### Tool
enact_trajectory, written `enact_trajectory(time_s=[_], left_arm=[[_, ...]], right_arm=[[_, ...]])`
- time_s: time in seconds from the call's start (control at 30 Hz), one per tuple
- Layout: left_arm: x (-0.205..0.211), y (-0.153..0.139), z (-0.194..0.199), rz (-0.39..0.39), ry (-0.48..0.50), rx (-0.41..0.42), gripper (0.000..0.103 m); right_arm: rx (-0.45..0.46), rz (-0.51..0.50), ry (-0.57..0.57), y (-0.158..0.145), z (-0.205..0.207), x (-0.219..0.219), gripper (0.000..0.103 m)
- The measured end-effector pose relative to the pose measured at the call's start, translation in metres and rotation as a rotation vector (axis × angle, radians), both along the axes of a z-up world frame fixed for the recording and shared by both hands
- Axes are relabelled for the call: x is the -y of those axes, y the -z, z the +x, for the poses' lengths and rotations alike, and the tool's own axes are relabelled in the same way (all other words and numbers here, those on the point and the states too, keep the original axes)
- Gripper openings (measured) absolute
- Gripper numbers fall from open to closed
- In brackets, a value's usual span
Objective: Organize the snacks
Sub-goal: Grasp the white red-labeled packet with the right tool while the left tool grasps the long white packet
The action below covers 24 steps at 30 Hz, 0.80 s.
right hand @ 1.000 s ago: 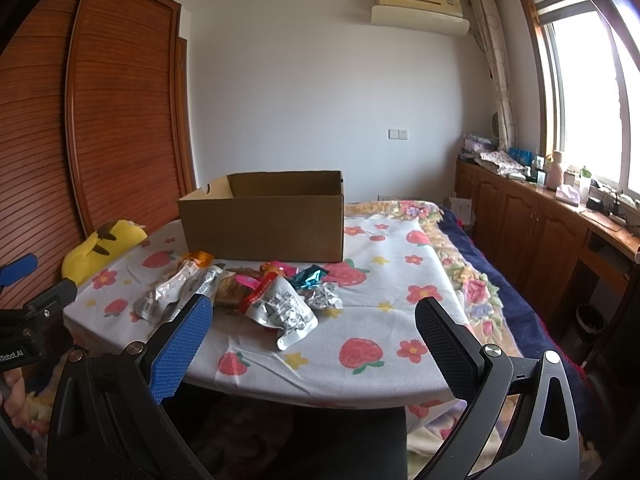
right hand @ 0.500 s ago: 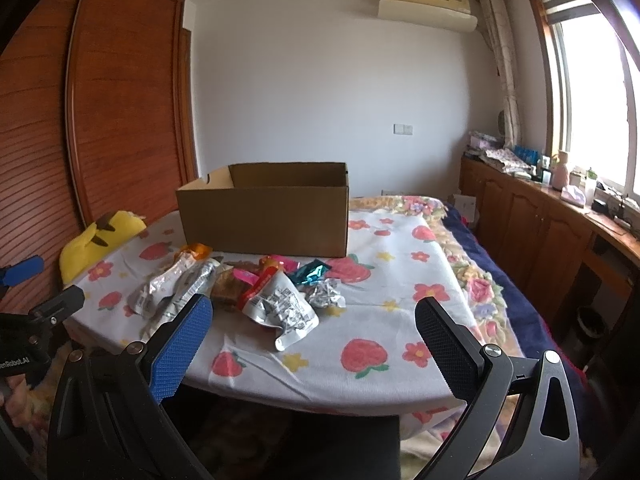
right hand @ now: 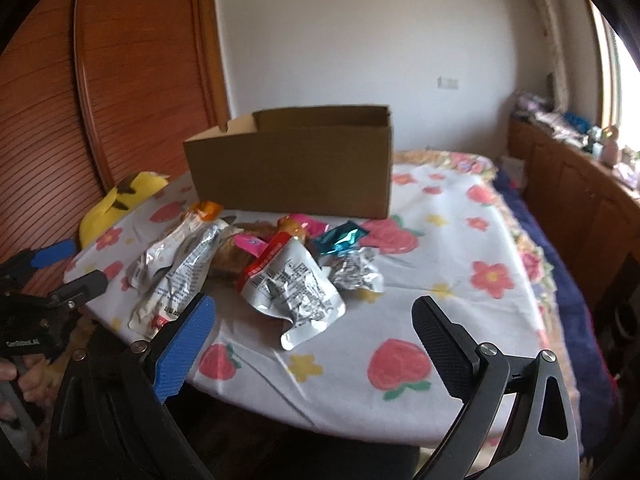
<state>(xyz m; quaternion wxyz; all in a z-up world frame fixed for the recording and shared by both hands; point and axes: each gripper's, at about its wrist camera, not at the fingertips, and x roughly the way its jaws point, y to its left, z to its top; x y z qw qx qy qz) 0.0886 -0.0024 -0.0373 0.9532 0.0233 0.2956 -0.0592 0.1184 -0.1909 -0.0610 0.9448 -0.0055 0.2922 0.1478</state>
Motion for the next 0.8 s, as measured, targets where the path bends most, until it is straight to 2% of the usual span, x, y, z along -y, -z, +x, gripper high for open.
enact_trajectory(time_s=[0.13, 0.47, 0.63, 0.8], left_arm=[[0.002, 0.008, 0.014, 0.010, 0.017, -0.027, 0.101], [-0.002, 0.021, 0.042, -0.032, 0.057, -0.114, 0.100], [-0.003, 0.023, 0.054, -0.051, 0.082, -0.138, 0.098], [-0.003, 0.029, 0.066, -0.097, 0.101, -0.176, 0.095]], right_arm=[[-0.044, -0.010, -0.074, 0.010, 0.023, -0.005, 0.096], [-0.094, -0.140, -0.237, 0.037, 0.053, -0.032, 0.091], [-0.101, -0.177, -0.261, 0.047, 0.063, -0.039, 0.081], [-0.095, -0.167, -0.261, 0.052, 0.067, -0.039, 0.076]])
